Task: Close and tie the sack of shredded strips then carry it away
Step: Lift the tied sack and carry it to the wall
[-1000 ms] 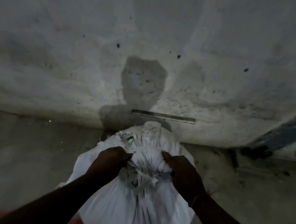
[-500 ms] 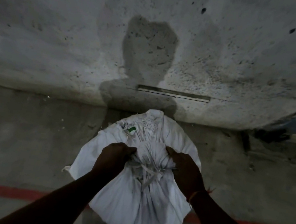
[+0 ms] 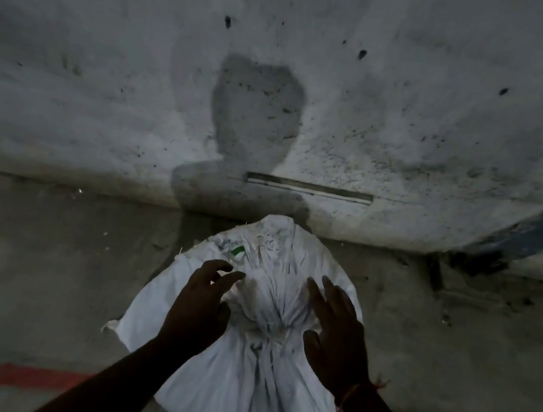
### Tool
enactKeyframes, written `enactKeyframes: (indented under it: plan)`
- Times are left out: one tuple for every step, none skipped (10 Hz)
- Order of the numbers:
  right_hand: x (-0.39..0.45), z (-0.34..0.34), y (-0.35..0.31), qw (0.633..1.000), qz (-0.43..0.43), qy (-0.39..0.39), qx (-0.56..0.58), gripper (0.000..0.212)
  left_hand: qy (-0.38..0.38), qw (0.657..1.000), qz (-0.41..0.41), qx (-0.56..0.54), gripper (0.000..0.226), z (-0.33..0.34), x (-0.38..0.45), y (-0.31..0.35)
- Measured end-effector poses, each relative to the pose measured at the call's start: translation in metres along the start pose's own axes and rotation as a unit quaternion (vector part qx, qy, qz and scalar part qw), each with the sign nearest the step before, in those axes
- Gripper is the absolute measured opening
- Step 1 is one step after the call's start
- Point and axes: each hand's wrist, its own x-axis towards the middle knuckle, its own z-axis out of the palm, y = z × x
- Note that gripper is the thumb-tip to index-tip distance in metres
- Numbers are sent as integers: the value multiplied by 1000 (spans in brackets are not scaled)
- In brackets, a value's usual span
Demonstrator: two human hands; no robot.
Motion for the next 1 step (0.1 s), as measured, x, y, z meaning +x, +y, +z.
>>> enactKeyframes:
  plan:
    - [6, -28, -19, 999, 25, 33, 8, 73, 37, 999, -9, 4, 55, -28, 10, 24]
